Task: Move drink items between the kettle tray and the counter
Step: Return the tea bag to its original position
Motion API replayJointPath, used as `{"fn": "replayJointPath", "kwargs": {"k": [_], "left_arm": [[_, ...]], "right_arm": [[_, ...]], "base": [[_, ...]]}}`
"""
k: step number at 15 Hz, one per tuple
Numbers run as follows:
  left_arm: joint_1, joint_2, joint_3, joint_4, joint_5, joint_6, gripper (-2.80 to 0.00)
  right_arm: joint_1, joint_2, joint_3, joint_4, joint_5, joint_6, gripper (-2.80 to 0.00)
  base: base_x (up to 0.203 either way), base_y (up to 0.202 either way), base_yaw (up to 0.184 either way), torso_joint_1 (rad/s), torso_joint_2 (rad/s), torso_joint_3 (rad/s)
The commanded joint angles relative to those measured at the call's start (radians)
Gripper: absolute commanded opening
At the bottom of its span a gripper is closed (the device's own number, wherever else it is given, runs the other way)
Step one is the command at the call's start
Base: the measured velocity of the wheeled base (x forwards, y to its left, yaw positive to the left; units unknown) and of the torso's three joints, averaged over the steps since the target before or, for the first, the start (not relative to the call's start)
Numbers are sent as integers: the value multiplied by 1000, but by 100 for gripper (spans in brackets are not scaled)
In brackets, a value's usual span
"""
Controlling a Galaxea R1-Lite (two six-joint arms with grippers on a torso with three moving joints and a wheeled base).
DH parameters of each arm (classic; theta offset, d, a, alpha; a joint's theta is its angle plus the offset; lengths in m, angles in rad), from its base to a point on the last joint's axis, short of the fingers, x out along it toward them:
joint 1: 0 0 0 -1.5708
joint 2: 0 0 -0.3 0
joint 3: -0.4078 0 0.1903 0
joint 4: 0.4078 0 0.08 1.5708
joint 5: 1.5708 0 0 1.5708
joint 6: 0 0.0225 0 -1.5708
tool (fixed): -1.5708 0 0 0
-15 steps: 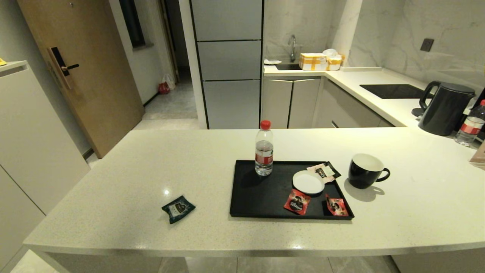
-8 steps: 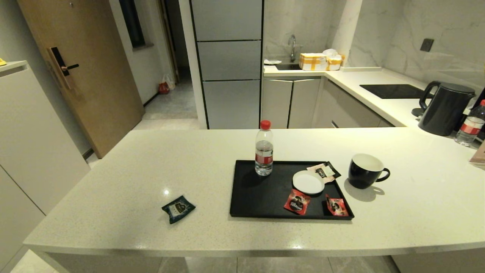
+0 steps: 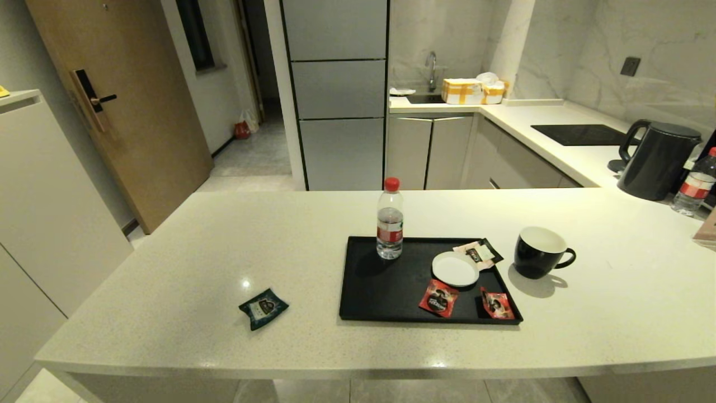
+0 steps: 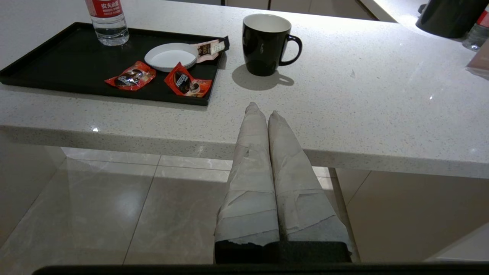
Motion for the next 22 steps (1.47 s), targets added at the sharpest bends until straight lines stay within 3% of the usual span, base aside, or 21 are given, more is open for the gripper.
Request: {"fn": "replayJointPath", "kwargs": {"k": [1,3,5,8,13,16,18,19,22], "left_arm": [[-1,252,-169,39,-3,-27,-280],[-4,536,-365,198,-21,-77,-280],[-9,827,-476,312,-61,-139,-280],[-36,1105,-601,418,-108,-229,-280],[-259,1583,-684,193,-109,-428,-280],[-322,1723,-730,126,4,-514,-280],[-324,1784,-730,46,91,-563,-280],[-323,1819,-732,17,118,-580,0],[-322,1800,-736,-20,148,-604,0]], "right_arm": [[0,0,3,0,0,-1,-280],[0,0,3,0,0,-3,-280],[0,0,3,0,0,-1,-280],[0,0,3,0,0,-2,-280],[0,0,3,0,0,-2,-280],[0,0,3,0,0,-1,-280],[0,0,3,0,0,-1,-280],[0,0,3,-1,0,-1,-280],[0,0,3,0,0,-1,-280]], "base": [[0,0,0,0,0,0],[0,0,0,0,0,0],[0,0,0,0,0,0],[0,0,0,0,0,0],[0,0,0,0,0,0],[0,0,0,0,0,0],[0,0,0,0,0,0],[0,0,0,0,0,0],[0,0,0,0,0,0]]}}
